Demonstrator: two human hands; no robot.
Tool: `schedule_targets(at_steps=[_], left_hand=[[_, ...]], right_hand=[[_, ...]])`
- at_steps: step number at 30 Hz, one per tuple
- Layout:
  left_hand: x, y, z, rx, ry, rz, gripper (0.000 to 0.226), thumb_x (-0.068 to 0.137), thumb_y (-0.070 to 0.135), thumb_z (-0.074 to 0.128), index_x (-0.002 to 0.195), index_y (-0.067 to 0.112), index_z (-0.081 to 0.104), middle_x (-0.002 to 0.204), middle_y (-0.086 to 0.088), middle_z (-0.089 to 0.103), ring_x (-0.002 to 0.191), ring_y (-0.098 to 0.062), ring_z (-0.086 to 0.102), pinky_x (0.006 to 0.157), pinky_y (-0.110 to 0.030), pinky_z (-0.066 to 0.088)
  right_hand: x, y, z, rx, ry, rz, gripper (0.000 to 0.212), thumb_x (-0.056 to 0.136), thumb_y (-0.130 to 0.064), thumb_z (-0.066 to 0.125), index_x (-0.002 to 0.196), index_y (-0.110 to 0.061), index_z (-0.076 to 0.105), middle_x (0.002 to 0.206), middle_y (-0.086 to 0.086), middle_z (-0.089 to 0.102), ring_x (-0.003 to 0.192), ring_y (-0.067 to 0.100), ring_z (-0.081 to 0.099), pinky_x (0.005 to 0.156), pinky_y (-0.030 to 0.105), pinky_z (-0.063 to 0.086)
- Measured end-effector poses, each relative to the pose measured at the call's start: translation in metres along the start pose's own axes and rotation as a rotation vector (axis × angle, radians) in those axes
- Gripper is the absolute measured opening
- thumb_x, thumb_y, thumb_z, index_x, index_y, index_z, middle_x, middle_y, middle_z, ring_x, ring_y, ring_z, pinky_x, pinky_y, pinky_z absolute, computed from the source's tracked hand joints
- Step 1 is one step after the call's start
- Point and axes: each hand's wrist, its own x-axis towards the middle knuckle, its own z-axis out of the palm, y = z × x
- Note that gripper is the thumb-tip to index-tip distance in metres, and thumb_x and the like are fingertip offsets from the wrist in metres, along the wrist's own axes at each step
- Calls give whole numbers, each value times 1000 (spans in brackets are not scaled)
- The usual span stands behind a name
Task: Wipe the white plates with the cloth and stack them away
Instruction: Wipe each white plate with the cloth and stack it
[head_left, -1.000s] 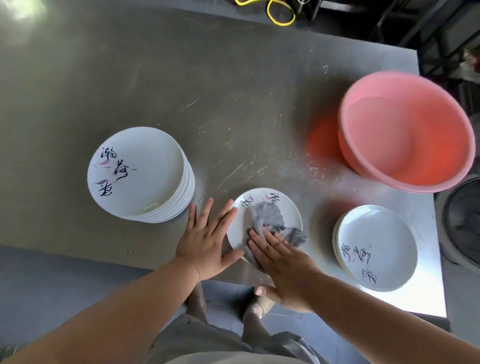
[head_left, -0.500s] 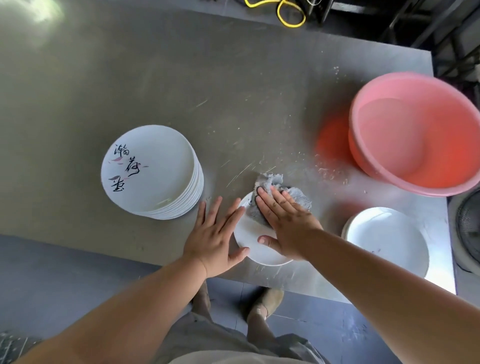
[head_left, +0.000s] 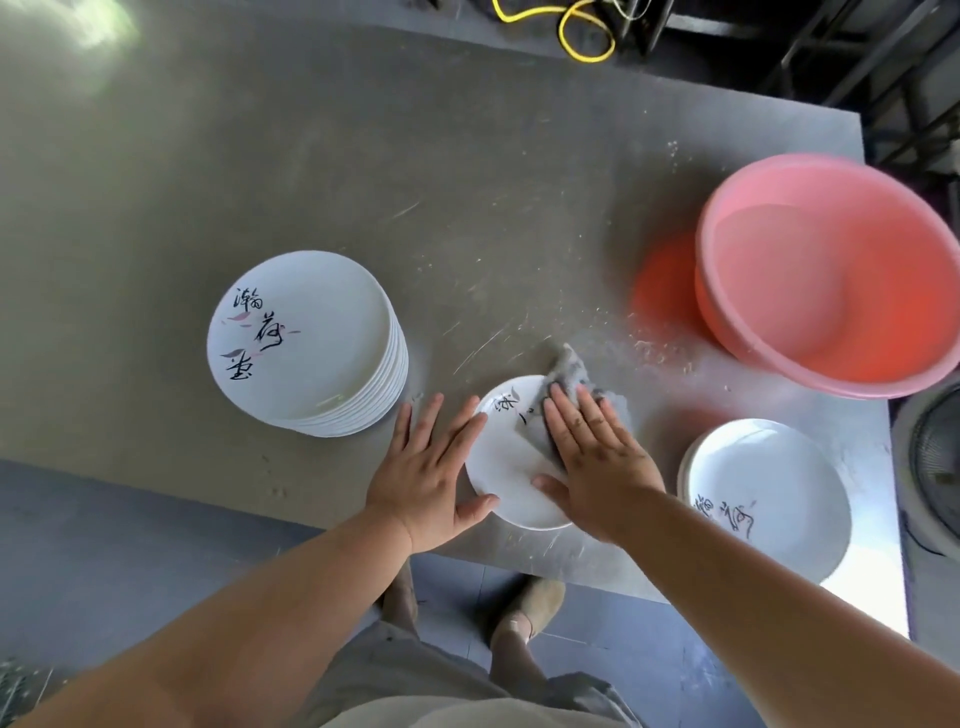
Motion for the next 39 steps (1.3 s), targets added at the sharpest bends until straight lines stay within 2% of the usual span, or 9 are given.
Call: schedule_targets(at_steps=[5,10,14,17,23,29,32,36,39], left_hand=[[0,0,1,28,1,-6,99,93,81,35,168,21,12,177,4,2,161,-39,4,127,-66,6],[2,0,0,-12,-10,-35,96,93,79,36,167,21,15,176,5,2,162,-34,4,127,-63,10],[1,-1,-1,-11,-34,-50,97,93,81,32,168,22,14,176,6,0,162,-32,3,128,-62,10],[1,-1,-1,-4,-34,-54,97,93,82,32,168,23,13,176,7,-1,162,-31,2,127,-62,11],[2,4,-3,2,-30,-91,98,93,85,20,168,22,11,176,5,-4,163,-28,-1,129,-58,4],[0,8,-7,-15,-54,-125,101,91,87,19,168,23,10,176,7,-9,162,-30,4,129,-58,3],[-15,23,-6,-53,-28,-185,102,93,85,24,166,16,22,177,1,-1,161,-35,13,128,-59,7],[-42,35,4,-75,136,-80,80,97,77,38,141,11,52,175,-10,13,156,-38,27,126,-62,19],[-17,19,-15,-20,107,31,72,99,71,41,150,20,44,175,-3,15,161,-29,16,127,-59,13]], right_hand=[[-38,-25,17,169,-81,182,103,82,-78,-21,157,-8,-27,165,7,-35,148,29,-43,127,48,-15],[4,3,-2,92,52,68,93,96,-73,4,163,-13,-18,167,1,-34,152,25,-38,127,43,-18],[-23,-16,18,192,51,131,96,93,-73,-1,165,-10,-10,171,4,-25,152,24,-37,125,41,-22],[-64,-49,35,291,54,168,98,96,-75,9,165,-5,7,173,9,-7,158,29,-21,127,42,-10],[-12,-15,6,219,34,175,96,93,-74,-2,163,-10,-18,169,4,-30,152,24,-37,128,43,-16],[-44,-42,27,288,-13,169,98,90,-76,-10,159,-8,-24,159,4,-43,145,24,-48,123,41,-25],[-62,-58,40,327,-19,173,102,86,-80,-11,159,-11,-24,161,1,-42,143,20,-51,118,36,-31],[-38,-22,24,300,61,152,100,90,-78,8,164,-14,-13,167,-3,-32,151,20,-39,125,36,-22],[-13,6,11,163,62,64,96,98,-75,17,164,-14,-18,167,-1,-35,151,22,-39,130,44,-10]])
